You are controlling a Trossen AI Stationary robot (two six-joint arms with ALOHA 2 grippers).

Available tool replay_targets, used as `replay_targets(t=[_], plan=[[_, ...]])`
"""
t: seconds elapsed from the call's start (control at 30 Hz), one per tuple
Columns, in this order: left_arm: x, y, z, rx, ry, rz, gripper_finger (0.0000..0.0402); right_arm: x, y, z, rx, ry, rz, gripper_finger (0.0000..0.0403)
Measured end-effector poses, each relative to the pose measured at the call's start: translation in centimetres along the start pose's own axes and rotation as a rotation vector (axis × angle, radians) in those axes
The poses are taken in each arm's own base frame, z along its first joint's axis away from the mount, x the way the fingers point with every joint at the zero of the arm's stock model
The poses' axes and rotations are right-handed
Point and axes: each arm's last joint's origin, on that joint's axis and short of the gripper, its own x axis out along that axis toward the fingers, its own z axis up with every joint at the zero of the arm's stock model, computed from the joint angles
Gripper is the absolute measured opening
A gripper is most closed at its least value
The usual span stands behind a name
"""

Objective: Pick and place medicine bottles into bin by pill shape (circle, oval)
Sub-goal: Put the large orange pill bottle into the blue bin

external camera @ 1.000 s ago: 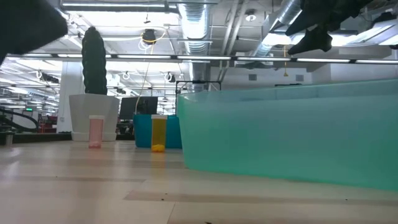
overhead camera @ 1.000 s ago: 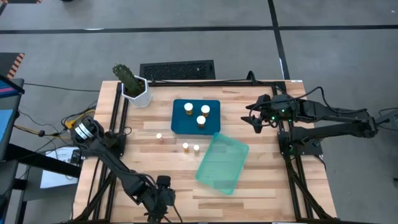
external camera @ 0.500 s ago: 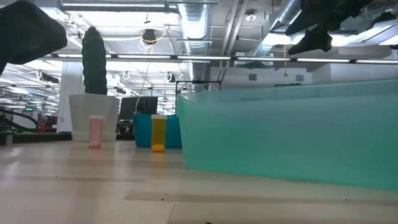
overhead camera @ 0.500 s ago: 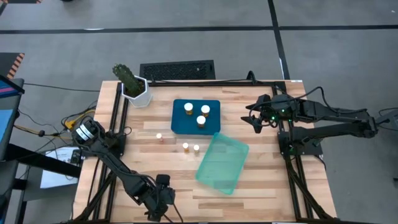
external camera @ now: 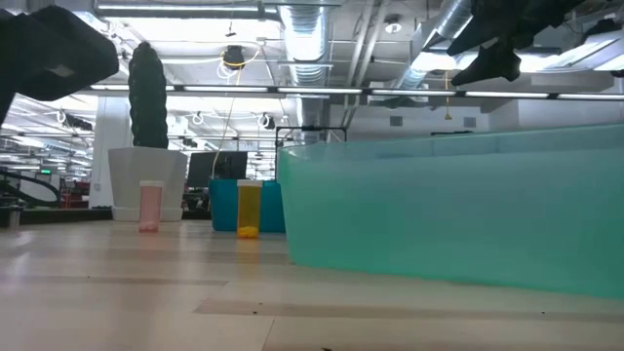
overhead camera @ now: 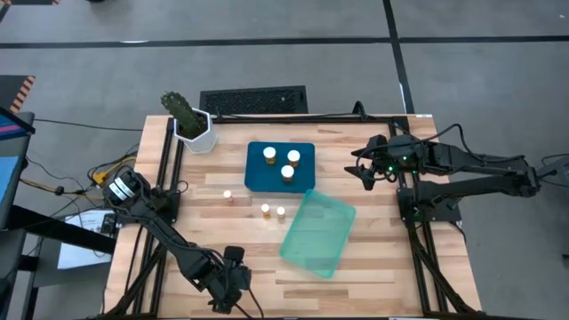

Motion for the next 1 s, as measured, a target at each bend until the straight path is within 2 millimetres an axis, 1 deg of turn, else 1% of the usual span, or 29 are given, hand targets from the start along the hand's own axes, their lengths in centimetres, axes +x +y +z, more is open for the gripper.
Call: replay_targets(t=[0.13, 0.23, 0.37, 0.5, 0.63, 0.77, 0.9, 1.0], plan=[[-0.2, 0.4, 0.1, -0.032, 0.007, 0.010, 0.0193, 0.0, 0.0, 0.0, 0.000, 0.000, 0.000, 0.0333], [-1.1, 1.0, 0.1, -0.061, 0.007, 0.041, 0.0198, 0.0, 0.0, 0.0, 0.000, 0.000, 0.000, 0.0333], [-3.3, 2.6, 0.0, -0.095, 0.025, 0.112, 0.0214, 0.0, 0.0, 0.0, -0.001, 0.002, -0.001, 0.0333], [-6.2, 5.0, 0.3, -0.141, 0.017, 0.154, 0.0212, 0.0, 0.0, -0.1, -0.003, 0.006, -0.003, 0.0333], [-9.3, 8.4, 1.3, -0.206, -0.051, 0.162, 0.0205, 0.0, -0.1, -0.1, -0.009, 0.014, -0.006, 0.0333], [-11.9, 13.0, 2.4, -0.315, -0.152, 0.225, 0.0206, 0.0, -0.1, -0.2, -0.010, 0.016, -0.007, 0.0333], [-13.6, 17.9, 3.8, -0.390, -0.219, 0.309, 0.0209, 0.0, -0.1, -0.2, -0.012, 0.016, -0.007, 0.0333], [-14.2, 21.4, 4.4, -0.409, -0.233, 0.375, 0.0210, 0.0, -0.1, -0.2, -0.012, 0.015, -0.008, 0.0333]])
